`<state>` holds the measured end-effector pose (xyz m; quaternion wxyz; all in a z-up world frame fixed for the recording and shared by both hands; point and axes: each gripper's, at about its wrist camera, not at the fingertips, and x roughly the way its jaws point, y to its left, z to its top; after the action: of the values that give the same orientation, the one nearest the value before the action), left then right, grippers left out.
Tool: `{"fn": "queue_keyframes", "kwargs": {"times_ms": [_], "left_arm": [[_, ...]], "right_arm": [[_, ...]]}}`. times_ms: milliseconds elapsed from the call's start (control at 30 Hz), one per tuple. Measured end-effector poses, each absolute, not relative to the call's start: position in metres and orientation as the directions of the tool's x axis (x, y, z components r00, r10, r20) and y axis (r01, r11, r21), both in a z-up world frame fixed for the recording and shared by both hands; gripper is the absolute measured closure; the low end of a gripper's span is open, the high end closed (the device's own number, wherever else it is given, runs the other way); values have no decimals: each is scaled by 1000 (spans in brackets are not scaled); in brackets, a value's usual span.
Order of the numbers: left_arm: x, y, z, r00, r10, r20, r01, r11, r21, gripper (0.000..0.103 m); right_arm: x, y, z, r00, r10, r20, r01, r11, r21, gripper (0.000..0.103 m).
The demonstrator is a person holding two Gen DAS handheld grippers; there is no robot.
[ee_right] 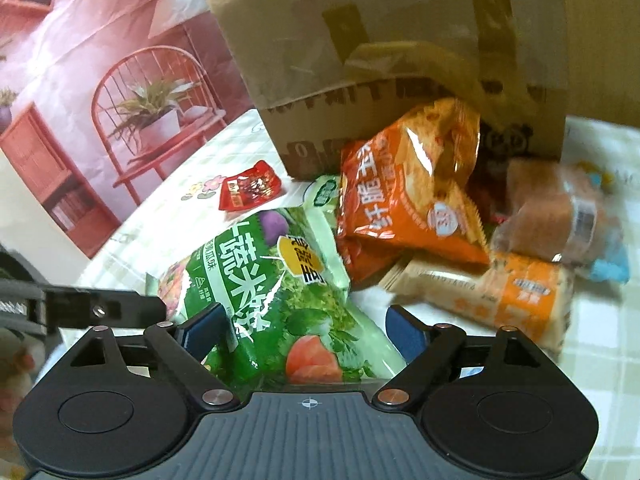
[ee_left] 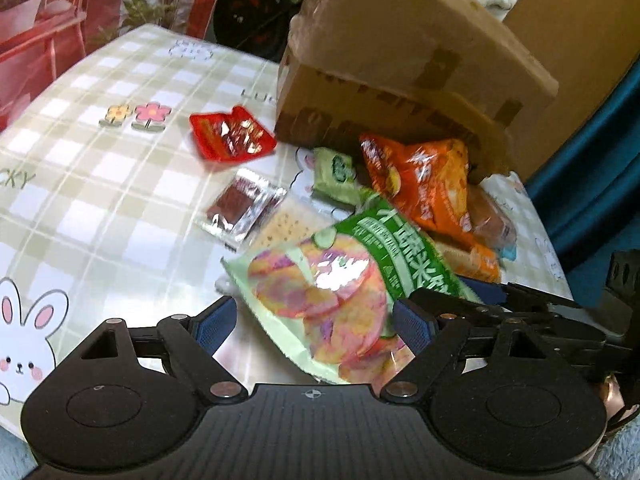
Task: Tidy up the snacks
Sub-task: 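Grasp the green vegetable-chip bag with the left tool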
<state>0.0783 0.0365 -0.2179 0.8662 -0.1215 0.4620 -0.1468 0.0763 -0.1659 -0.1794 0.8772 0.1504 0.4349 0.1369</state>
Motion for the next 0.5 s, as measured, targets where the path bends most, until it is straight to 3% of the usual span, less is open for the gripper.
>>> {"fn": "queue_keyframes", "kwargs": {"times_ms": [500], "left_arm": [[85,26,-246,474,-441,-762,149,893,-424,16]], "right_arm": [[73,-168,-180,565,412,-715,-135,901,413,39]]}}
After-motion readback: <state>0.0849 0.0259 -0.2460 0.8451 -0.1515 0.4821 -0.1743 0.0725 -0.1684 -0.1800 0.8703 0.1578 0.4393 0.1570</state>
